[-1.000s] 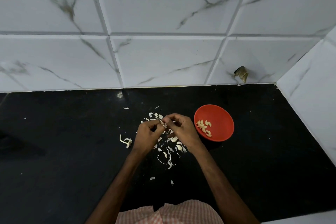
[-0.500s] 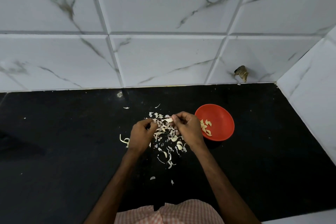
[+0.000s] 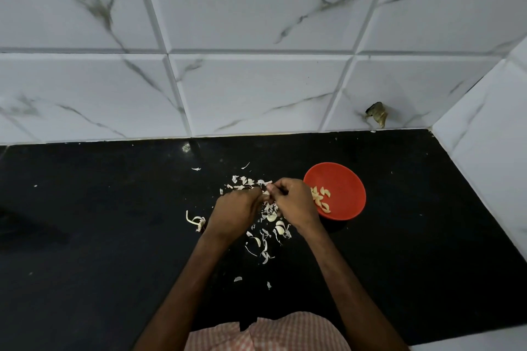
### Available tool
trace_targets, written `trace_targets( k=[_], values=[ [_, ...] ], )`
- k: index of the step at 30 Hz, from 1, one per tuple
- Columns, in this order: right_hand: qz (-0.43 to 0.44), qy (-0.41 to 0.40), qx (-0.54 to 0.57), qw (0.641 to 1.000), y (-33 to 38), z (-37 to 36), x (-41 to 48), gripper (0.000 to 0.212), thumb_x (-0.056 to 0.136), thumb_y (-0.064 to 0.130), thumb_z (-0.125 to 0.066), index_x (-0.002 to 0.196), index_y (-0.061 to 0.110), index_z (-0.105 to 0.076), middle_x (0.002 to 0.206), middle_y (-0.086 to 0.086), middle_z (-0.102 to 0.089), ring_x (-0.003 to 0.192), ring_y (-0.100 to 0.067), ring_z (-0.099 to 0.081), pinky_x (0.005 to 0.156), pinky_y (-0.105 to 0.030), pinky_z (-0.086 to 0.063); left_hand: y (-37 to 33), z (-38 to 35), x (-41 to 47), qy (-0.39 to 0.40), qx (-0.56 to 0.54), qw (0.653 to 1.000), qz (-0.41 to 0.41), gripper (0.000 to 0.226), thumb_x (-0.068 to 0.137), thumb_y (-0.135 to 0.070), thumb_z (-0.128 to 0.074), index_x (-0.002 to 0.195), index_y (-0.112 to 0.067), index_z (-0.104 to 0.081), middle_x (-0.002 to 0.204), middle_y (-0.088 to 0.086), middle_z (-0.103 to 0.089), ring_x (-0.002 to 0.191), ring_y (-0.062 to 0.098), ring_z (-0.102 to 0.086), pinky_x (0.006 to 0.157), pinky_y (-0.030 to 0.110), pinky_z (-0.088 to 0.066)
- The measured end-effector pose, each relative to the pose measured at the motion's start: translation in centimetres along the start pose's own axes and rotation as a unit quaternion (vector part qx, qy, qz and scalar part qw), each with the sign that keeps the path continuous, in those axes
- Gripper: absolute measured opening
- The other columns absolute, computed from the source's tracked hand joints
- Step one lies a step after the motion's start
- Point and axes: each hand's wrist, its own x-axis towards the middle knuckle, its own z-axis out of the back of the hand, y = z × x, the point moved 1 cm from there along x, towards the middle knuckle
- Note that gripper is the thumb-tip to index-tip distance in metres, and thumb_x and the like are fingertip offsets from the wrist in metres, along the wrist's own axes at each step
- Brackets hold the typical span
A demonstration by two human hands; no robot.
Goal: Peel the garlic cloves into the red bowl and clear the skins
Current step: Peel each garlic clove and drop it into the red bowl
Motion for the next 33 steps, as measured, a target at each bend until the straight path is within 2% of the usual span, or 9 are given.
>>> trace_targets(
  k=[4,11,15,19,23,25,27,31,33],
  values=[
    [-0.038,0.003,0.127,0.991,0.3,-0.7,-0.5,0.017,0.099,0.012,-0.063,0.083,0.011,-0.069,0.067,0.002,-0.070,0.055,-0.013,-0.064,0.052,-0.026,-0.054,-0.7,-0.5,-0.6,-0.046,-0.308,0.946,0.093,0.047,0.106,-0.033,-0.046,0.061,-0.023,-0.047,0.047,-0.009,-0.046,0.045,0.007,-0.041,0.053,0.027,-0.034],
    [0.126,-0.035,0.085,0.988,1.1,-1.5,-1.2,0.010,0.096,0.009,-0.066,0.086,0.008,-0.066,0.081,0.000,-0.070,0.071,-0.014,-0.070,0.059,-0.023,-0.057,-1.8,0.4,-0.3,-0.046,-0.583,0.776,0.236,0.057,0.107,-0.028,-0.047,0.051,-0.018,-0.042,0.042,-0.011,-0.032,0.038,0.001,-0.031,0.041,0.011,-0.029],
    [0.198,-0.036,0.026,0.979,1.3,-1.5,-1.2,0.009,0.094,0.000,-0.065,0.087,0.005,-0.066,0.082,-0.004,-0.068,0.073,-0.016,-0.069,0.062,-0.025,-0.055,-1.5,0.4,-0.3,-0.028,-0.566,0.778,0.270,0.057,0.106,-0.030,-0.049,0.049,-0.025,-0.048,0.046,-0.010,-0.037,0.041,0.003,-0.033,0.048,0.020,-0.032],
    [0.125,-0.019,-0.017,0.992,1.4,-1.4,-1.1,0.010,0.099,0.008,-0.062,0.089,0.007,-0.060,0.081,-0.002,-0.067,0.068,-0.012,-0.064,0.062,-0.033,-0.053,-0.8,0.3,-0.3,-0.078,-0.375,0.907,0.174,0.058,0.107,-0.029,-0.047,0.050,-0.026,-0.047,0.044,-0.010,-0.034,0.047,0.006,-0.031,0.052,0.031,-0.028],
    [0.232,0.004,-0.190,0.954,2.1,-1.6,-1.4,0.016,0.106,0.017,-0.047,0.094,0.008,-0.053,0.082,0.002,-0.054,0.071,-0.016,-0.050,0.062,-0.034,-0.038,0.1,-0.2,-0.2,-0.058,-0.489,0.847,0.201,0.052,0.106,-0.035,-0.047,0.057,-0.019,-0.042,0.049,-0.011,-0.033,0.047,0.005,-0.027,0.047,0.021,-0.028],
    [0.287,0.018,-0.272,0.918,2.3,-1.5,-1.5,0.020,0.106,0.025,-0.045,0.105,0.008,-0.056,0.094,-0.002,-0.060,0.082,-0.018,-0.056,0.065,-0.035,-0.045,0.5,-0.4,-0.2,-0.034,-0.532,0.814,0.229,0.054,0.106,-0.036,-0.048,0.054,-0.021,-0.048,0.048,-0.010,-0.035,0.046,0.004,-0.027,0.046,0.016,-0.029],
    [0.311,0.002,-0.323,0.894,2.5,-1.2,-1.6,0.021,0.105,0.028,-0.048,0.109,0.011,-0.058,0.098,-0.002,-0.067,0.087,-0.019,-0.062,0.064,-0.037,-0.052,0.6,-0.3,-0.3,-0.031,-0.521,0.824,0.219,0.056,0.105,-0.035,-0.048,0.051,-0.024,-0.049,0.048,-0.011,-0.035,0.045,0.003,-0.028,0.045,0.017,-0.028],
    [0.200,-0.008,-0.274,0.941,2.9,-1.5,-1.6,0.031,0.106,0.033,-0.044,0.083,0.019,-0.059,0.072,0.005,-0.062,0.068,-0.017,-0.058,0.064,-0.034,-0.045,0.7,0.1,-0.3,-0.077,-0.417,0.895,0.138,0.051,0.106,-0.033,-0.047,0.057,-0.019,-0.043,0.049,-0.006,-0.036,0.048,0.009,-0.032,0.048,0.023,-0.029],
    [0.069,0.034,-0.126,0.989,2.9,-2.1,-1.2,0.047,0.107,0.035,-0.042,0.063,0.021,-0.049,0.058,0.007,-0.050,0.057,-0.015,-0.050,0.062,-0.038,-0.042,0.8,0.2,-0.4,-0.102,-0.361,0.921,0.102,0.048,0.105,-0.030,-0.049,0.057,-0.027,-0.044,0.048,-0.008,-0.039,0.048,0.006,-0.035,0.049,0.025,-0.031]
  ],
)
